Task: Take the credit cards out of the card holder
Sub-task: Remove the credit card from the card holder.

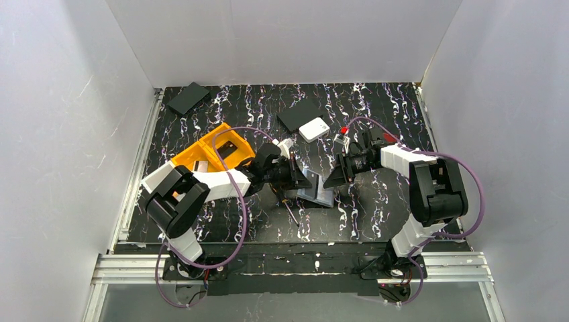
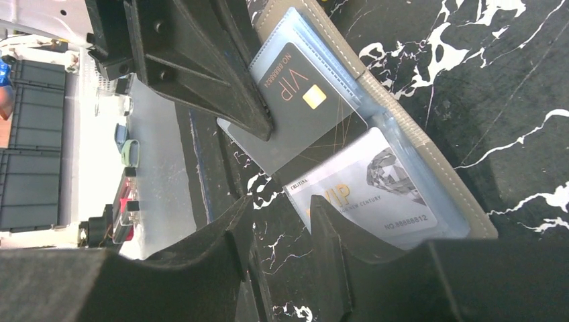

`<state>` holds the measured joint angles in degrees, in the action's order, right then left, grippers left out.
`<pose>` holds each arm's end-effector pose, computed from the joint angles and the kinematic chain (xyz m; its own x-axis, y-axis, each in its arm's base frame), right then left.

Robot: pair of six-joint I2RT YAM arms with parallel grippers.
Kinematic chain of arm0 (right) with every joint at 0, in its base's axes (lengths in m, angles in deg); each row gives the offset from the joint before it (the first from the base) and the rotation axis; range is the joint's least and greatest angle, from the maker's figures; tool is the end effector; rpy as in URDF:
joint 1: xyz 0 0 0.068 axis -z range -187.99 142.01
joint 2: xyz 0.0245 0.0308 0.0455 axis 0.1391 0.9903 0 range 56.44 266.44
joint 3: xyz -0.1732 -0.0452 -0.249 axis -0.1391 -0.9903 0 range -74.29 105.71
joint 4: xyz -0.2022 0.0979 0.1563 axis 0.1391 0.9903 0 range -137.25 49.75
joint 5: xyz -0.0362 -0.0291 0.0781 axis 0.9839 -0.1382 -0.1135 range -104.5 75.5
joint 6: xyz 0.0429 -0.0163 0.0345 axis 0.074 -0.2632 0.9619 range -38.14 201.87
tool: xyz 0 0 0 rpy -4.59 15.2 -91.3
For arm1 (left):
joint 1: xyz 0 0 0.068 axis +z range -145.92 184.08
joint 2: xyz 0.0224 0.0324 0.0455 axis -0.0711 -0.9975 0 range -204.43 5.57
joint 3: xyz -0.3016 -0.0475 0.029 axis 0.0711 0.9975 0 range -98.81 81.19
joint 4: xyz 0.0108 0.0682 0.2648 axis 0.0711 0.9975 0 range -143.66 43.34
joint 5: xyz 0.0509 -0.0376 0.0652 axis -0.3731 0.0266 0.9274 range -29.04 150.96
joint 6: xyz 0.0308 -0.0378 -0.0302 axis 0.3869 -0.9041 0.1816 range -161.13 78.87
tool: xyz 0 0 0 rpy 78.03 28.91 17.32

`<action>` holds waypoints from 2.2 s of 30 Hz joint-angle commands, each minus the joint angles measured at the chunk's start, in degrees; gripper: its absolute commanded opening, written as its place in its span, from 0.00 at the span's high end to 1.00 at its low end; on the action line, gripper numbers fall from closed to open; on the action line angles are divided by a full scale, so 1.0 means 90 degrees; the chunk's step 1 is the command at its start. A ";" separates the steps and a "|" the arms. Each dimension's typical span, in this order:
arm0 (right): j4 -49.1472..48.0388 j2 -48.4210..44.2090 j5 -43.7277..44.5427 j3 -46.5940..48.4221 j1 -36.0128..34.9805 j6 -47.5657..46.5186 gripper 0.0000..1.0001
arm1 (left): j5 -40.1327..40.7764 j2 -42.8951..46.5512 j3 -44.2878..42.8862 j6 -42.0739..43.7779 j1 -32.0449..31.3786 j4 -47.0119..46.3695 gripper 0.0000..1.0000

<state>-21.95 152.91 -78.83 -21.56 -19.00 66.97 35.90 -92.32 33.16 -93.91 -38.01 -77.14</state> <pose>0.3015 0.0960 0.1899 -0.7833 -0.2656 -0.5621 -0.6214 0.3055 0.7215 0.2649 -0.2624 0.2018 -0.9072 -0.1526 -0.3921 0.2751 0.4899 -0.8272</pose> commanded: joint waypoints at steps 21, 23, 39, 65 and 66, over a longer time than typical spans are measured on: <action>0.0099 -0.0419 -0.0782 0.0108 -0.0027 -0.0185 0.54 | 0.0117 0.0589 0.0510 -0.0623 -0.0245 -0.1431 1.00; 0.0108 -0.0424 -0.0817 0.0116 -0.0027 -0.0181 0.54 | 0.0146 0.0612 0.0529 -0.0621 -0.0264 -0.1438 1.00; 0.0138 -0.0549 -0.0965 0.0098 0.0064 -0.0221 0.54 | 0.0222 0.0583 0.0532 -0.0621 -0.0371 -0.1582 1.00; -0.1303 -0.0557 -0.0792 -0.0380 0.0383 0.1264 0.54 | 0.0450 0.0663 0.0445 -0.0727 -0.0405 -0.2220 1.00; -0.1315 -0.0537 -0.0780 -0.0380 0.0383 0.1287 0.54 | 0.0450 0.0671 0.0444 -0.0742 -0.0403 -0.2280 1.00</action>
<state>-29.01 148.71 -85.72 -24.49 -15.83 74.79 39.57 -89.02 38.32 -99.90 -41.20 -91.48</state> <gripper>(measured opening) 0.458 0.012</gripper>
